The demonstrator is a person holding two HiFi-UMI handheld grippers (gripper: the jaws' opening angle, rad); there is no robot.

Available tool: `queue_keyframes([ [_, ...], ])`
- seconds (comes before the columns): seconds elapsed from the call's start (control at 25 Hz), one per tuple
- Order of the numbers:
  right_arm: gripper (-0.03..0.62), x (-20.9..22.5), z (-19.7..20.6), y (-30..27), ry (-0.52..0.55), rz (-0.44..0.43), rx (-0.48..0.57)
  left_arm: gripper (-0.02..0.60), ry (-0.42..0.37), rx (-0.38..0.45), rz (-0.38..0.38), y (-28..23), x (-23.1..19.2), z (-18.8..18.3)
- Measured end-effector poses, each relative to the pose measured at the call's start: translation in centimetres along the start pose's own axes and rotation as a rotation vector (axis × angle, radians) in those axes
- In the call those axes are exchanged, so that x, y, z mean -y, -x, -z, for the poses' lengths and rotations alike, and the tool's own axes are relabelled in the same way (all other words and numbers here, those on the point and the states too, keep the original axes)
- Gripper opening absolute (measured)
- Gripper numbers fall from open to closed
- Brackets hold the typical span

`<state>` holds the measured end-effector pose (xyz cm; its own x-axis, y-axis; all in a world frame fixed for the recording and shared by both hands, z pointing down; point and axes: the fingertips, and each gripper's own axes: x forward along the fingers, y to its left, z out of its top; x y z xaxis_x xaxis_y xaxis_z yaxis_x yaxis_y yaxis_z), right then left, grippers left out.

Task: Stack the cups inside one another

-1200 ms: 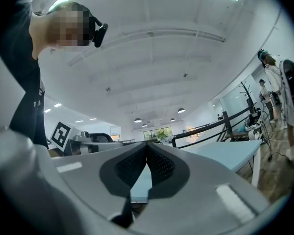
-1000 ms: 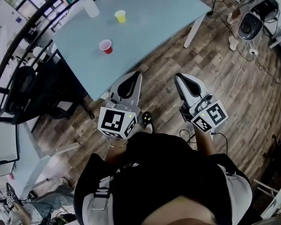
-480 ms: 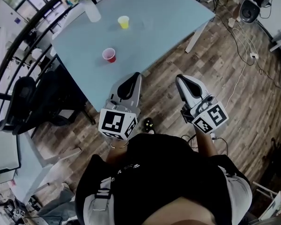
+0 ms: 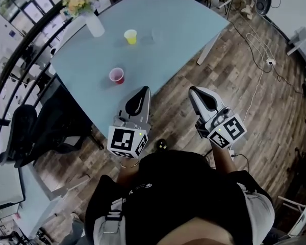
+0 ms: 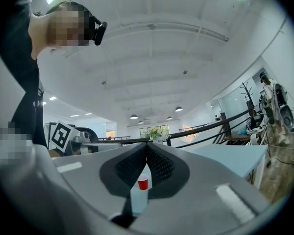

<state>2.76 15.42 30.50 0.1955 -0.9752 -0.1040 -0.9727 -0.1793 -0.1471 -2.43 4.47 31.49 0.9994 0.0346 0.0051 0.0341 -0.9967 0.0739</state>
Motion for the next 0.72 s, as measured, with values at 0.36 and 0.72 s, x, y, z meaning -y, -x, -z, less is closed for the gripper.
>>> queue_keyframes([
  [0.36,0.000,0.9,1.1,-2.4,-0.015,-0.007,-0.003,-0.011,0.002,-0.016,-0.027,-0.7,-2.7,0.9],
  [0.72,0.000,3.5,1.2,-5.4,-0.033,-0.046,-0.004,-0.012,-0.003,-0.029,-0.102,-0.7,-4.6,1.1],
])
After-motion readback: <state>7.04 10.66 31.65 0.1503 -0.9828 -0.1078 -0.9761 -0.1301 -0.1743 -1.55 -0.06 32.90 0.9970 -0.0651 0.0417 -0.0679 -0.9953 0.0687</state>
